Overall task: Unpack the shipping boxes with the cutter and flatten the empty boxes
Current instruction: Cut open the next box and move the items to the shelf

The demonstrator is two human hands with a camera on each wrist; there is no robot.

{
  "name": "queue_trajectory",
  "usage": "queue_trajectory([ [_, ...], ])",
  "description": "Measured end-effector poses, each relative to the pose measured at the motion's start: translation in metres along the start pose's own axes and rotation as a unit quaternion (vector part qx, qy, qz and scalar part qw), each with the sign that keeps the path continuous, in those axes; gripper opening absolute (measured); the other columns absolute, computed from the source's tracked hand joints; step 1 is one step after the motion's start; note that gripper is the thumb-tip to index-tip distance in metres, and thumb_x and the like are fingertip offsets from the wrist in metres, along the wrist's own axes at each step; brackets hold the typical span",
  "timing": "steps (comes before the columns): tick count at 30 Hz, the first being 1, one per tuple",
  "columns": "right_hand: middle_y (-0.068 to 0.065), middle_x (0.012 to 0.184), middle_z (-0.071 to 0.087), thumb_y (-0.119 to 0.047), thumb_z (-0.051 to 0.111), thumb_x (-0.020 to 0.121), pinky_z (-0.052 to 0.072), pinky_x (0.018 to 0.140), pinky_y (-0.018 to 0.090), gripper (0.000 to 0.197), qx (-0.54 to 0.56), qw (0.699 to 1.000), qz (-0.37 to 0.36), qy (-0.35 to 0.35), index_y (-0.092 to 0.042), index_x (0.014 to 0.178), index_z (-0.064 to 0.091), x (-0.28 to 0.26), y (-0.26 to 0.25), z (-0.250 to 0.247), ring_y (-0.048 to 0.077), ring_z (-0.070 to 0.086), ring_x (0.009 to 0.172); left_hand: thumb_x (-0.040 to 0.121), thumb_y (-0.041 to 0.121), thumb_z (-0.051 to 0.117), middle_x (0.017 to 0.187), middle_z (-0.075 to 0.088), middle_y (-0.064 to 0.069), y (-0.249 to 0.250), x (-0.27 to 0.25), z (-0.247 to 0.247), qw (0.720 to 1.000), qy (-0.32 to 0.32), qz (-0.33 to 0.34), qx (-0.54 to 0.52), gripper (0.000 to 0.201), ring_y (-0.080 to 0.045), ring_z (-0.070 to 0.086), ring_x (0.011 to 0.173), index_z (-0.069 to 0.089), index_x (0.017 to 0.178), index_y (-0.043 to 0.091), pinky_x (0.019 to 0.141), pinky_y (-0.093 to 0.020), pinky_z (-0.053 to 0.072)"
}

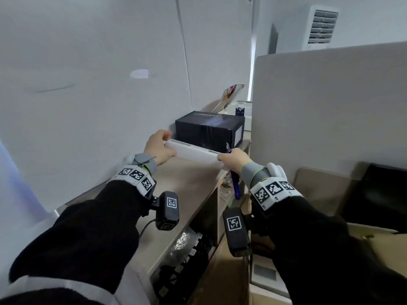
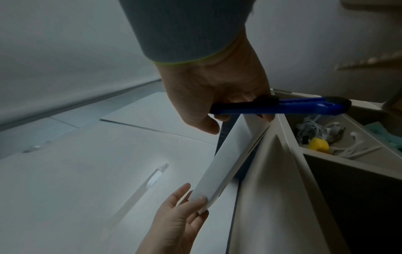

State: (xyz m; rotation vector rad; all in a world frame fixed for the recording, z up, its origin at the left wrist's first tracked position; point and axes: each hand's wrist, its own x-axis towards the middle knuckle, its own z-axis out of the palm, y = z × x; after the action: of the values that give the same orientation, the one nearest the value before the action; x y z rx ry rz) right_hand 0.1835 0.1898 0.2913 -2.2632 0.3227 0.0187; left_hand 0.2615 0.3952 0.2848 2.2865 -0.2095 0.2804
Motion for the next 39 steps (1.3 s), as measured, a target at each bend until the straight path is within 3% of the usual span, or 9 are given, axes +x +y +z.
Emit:
queue_trajectory([
  [7,0.0,0.071,0.04,-0.018,0.049,0.091,0.033,0.058,0.027,0.02,-0.042,0.997,0.059,0.009,-0.011,0.074,0.042,0.045,-0.01,0.037,0.022,0.046,0.074,0.076,0.001,0.072,0.146,0.042,-0.007,-0.056,0.065,0.026,0.989,-0.14,0.027,0.031,0.08,-0.025,0.041,0.134,0.034,0.146,0.01,0.105,-0.026,0.032],
  [15,0.002,0.068,0.039,-0.012,0.044,0.092,0.028,0.048,0.026,0.03,-0.059,0.996,0.068,-0.002,-0.014,0.064,0.034,0.061,-0.01,0.046,0.017,0.038,0.059,0.088,0.025,0.064,0.149,0.035,-0.014,-0.068,0.097,0.061,0.978,-0.183,-0.022,0.101,0.064,-0.031,0.037,0.134,0.037,0.145,0.014,0.11,-0.034,0.03],
  [19,0.002,0.07,0.04,-0.014,0.044,0.093,0.03,0.05,0.027,0.028,-0.038,0.996,0.075,-0.001,-0.014,0.066,0.036,0.062,-0.005,0.039,0.016,0.038,0.058,0.088,0.053,0.05,0.155,0.017,-0.013,-0.054,0.096,0.063,0.966,-0.146,-0.051,0.206,0.064,-0.036,0.015,0.142,0.033,0.146,0.031,0.112,-0.047,0.019],
  [24,0.013,0.087,0.062,-0.015,0.044,0.09,0.045,0.074,0.036,0.025,0.023,0.992,0.056,0.111,-0.016,0.066,0.036,0.046,0.011,0.004,0.035,0.059,0.089,0.087,0.052,0.056,0.16,0.0,-0.009,0.0,0.068,0.072,0.987,-0.107,0.015,0.121,0.059,-0.033,-0.005,0.146,0.043,0.14,0.031,0.118,-0.047,0.008],
  [26,0.018,0.098,0.064,-0.014,0.043,0.087,0.049,0.079,0.041,0.018,0.049,0.987,0.048,0.148,-0.016,0.068,0.04,0.034,0.02,-0.014,0.038,0.063,0.098,0.085,0.053,0.059,0.16,0.005,-0.01,0.023,0.054,0.081,0.986,-0.118,0.054,0.109,0.056,-0.034,-0.004,0.146,0.049,0.135,0.029,0.118,-0.045,0.008],
  [30,0.016,0.106,0.066,-0.013,0.04,0.085,0.04,0.063,0.03,0.014,0.041,0.98,0.064,0.182,-0.016,0.073,0.045,-0.003,0.05,-0.056,0.034,0.063,0.092,0.072,0.07,0.056,0.157,0.019,-0.01,0.075,0.008,0.111,0.969,-0.172,0.139,0.113,0.069,-0.032,0.008,0.145,0.055,0.128,0.031,0.116,-0.043,0.011],
  [33,0.017,0.102,0.067,-0.011,0.041,0.088,0.036,0.054,0.026,0.016,0.004,0.979,0.103,0.176,-0.009,0.077,0.053,-0.042,0.09,-0.093,0.031,0.058,0.081,0.061,0.08,0.05,0.152,0.031,-0.007,0.116,-0.039,0.144,0.938,-0.257,0.193,0.128,0.081,-0.029,0.019,0.142,0.056,0.127,0.033,0.116,-0.042,0.016],
  [36,0.018,0.096,0.066,-0.011,0.041,0.088,0.044,0.062,0.029,0.02,-0.018,0.975,0.141,0.171,-0.004,0.092,0.059,-0.079,0.133,-0.116,0.033,0.06,0.081,0.042,0.087,0.046,0.144,0.044,0.0,0.143,-0.079,0.17,0.891,-0.356,0.226,0.167,0.101,-0.023,0.035,0.135,0.055,0.127,0.034,0.114,-0.043,0.026],
  [39,0.016,0.088,0.063,-0.011,0.041,0.087,0.045,0.062,0.032,0.018,-0.007,0.971,0.172,0.167,-0.003,0.091,0.057,-0.113,0.181,-0.136,0.03,0.058,0.074,0.057,0.076,0.065,0.146,0.041,0.003,0.165,-0.108,0.178,0.854,-0.438,0.187,0.209,0.09,-0.019,0.037,0.135,0.048,0.134,0.031,0.113,-0.04,0.03],
])
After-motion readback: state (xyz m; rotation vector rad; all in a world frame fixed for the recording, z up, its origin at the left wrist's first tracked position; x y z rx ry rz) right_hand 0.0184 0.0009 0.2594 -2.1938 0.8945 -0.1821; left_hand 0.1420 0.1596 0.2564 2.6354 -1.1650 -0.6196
